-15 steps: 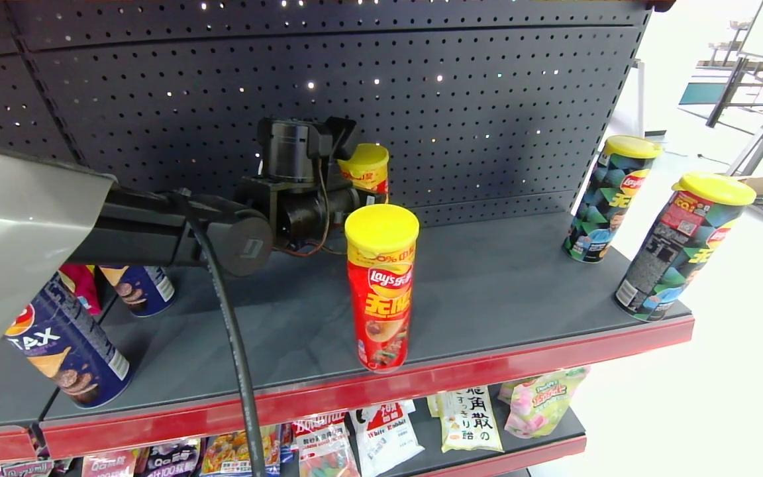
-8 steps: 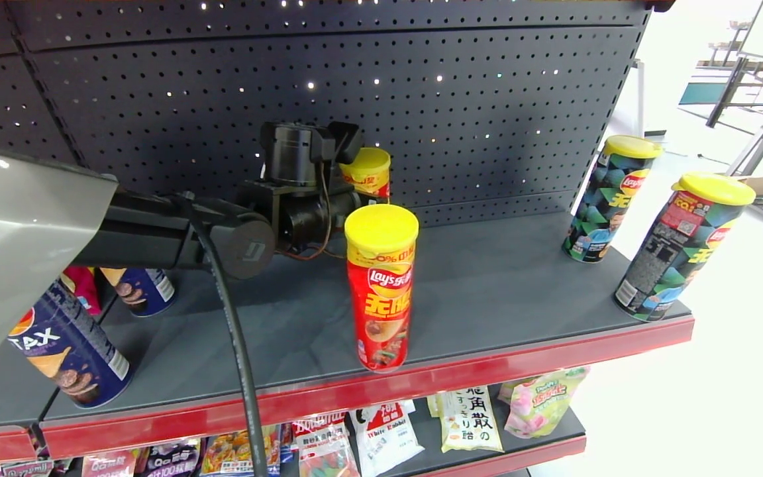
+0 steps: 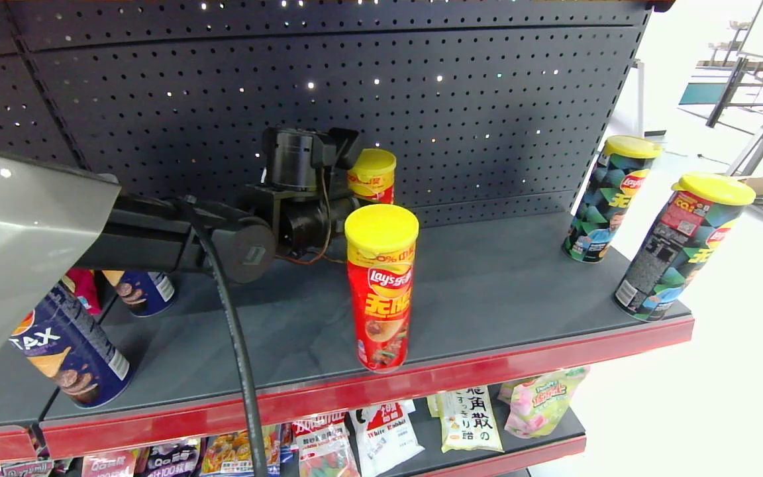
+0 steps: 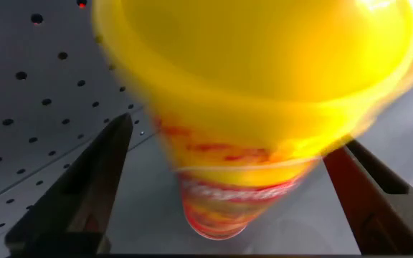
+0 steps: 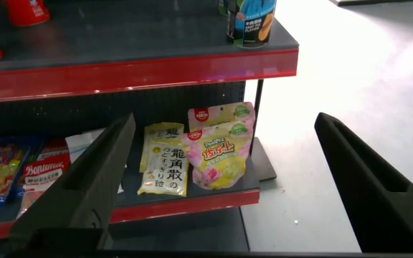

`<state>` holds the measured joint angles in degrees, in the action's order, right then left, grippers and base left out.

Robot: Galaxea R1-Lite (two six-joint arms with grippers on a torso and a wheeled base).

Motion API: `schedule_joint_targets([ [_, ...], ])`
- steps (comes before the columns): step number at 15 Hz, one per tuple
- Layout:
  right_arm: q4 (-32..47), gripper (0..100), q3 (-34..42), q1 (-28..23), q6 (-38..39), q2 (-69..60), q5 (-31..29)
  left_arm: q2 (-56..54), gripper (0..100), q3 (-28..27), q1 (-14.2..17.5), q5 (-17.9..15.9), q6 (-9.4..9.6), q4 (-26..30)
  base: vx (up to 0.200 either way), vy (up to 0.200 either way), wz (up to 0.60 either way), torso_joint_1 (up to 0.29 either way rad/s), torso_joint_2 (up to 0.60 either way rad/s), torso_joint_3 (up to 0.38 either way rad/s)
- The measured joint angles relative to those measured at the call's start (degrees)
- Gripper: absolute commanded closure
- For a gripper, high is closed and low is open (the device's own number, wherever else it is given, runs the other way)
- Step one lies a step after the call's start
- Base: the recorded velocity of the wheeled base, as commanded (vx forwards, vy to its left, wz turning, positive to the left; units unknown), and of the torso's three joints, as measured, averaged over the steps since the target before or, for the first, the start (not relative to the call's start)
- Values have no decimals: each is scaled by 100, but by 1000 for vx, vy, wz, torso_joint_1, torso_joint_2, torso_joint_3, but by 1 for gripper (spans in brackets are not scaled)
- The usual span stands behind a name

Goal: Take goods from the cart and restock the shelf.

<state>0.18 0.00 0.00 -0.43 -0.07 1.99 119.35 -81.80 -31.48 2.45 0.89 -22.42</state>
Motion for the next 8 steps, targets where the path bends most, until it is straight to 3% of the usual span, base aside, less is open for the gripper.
schedule_joint_targets([
  [3,0,0,0,0,0,0,1,-127,0,228,6,0,0,4,0,0,0,0,0,0],
  [8,-2,0,0,0,0,0,1,-818,0,1133,141,-2,0,-2,0,0,0,0,0,0],
])
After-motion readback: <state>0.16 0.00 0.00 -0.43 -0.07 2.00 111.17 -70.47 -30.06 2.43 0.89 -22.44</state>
